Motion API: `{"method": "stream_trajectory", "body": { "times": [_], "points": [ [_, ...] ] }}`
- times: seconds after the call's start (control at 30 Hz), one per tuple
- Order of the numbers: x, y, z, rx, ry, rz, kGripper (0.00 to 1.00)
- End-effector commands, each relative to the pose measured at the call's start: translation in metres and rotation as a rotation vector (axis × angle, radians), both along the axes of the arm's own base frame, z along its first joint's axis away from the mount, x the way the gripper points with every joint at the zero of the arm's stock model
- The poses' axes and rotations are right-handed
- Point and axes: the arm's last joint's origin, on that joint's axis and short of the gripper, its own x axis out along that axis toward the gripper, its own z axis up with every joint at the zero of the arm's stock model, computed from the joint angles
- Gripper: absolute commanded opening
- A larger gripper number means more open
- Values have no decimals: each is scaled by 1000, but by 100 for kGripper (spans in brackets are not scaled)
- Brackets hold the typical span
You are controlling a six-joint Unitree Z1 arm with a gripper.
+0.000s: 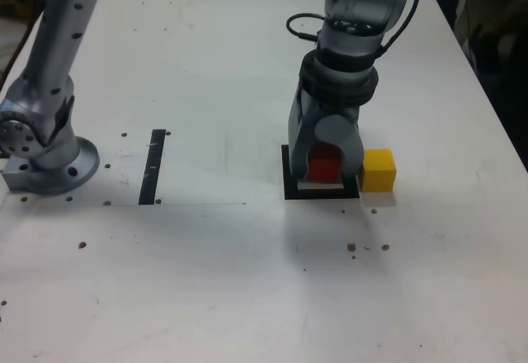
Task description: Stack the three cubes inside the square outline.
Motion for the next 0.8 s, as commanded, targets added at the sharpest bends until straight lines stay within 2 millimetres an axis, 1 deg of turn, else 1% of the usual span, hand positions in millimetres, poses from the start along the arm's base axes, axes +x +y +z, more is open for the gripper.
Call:
{"method": "stream_trajectory", "body": {
  "times": [0.0,0.2,0.3,0.37,0.43,0.63,0.7,0.77],
  "points": [
    [1,1,-4,-3,4,0,29],
    [2,1,-9,-6,2,2,30],
    [3,1,-9,-5,-1,2,36],
    [3,1,-9,-2,-1,2,43],
    [3,2,-9,2,0,1,52],
    [0,2,-7,12,19,3,87],
    [-1,2,-4,15,26,8,94],
    [-4,3,3,20,35,17,98]
  ]
}}
